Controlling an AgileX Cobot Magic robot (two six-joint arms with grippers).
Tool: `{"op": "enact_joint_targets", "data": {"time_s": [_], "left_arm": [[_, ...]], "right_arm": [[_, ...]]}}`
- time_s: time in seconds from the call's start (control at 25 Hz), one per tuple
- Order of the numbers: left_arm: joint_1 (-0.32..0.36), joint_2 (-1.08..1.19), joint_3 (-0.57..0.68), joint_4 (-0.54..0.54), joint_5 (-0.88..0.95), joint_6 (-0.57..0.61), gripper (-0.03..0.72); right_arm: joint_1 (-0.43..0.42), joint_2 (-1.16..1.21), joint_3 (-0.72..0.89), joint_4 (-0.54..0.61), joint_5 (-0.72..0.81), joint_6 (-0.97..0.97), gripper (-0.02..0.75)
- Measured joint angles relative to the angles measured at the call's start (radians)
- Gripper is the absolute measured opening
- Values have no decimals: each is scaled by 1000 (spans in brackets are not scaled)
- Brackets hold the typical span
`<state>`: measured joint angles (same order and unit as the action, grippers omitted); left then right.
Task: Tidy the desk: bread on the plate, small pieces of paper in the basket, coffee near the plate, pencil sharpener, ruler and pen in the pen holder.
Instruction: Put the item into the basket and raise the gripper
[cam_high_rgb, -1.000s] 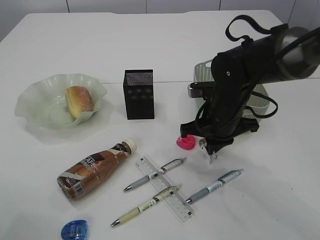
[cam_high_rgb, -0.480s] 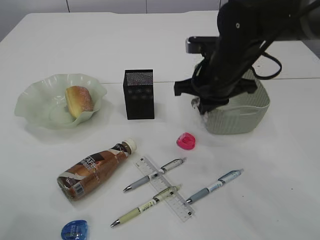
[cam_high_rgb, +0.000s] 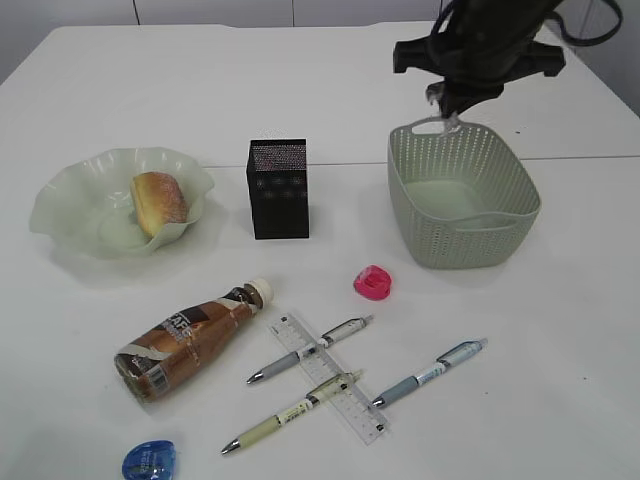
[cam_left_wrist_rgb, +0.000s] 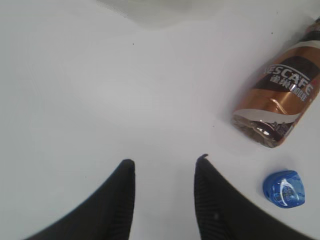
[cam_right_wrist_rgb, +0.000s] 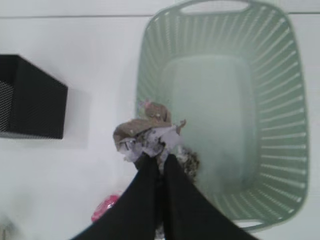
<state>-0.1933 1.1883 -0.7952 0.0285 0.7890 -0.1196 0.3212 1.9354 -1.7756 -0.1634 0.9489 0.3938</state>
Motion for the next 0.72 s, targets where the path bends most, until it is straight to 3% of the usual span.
{"op": "enact_joint_targets", "data": {"time_s": [0.24,0.52,0.64,0.72], "left_arm": [[0,0,0,-1,0,0,290],[0,0,0,-2,0,0,290],[0,0,0,-5,0,0,290],[0,0,0,-5,0,0,290]], "right_arm": [[-78,13,-14,-16,9,0,-14],[-83,75,-18,-24,9,0,13],[-83,99,-25,-30,3,7,92],[-83,106,-26,-34,-11,8,186]]}}
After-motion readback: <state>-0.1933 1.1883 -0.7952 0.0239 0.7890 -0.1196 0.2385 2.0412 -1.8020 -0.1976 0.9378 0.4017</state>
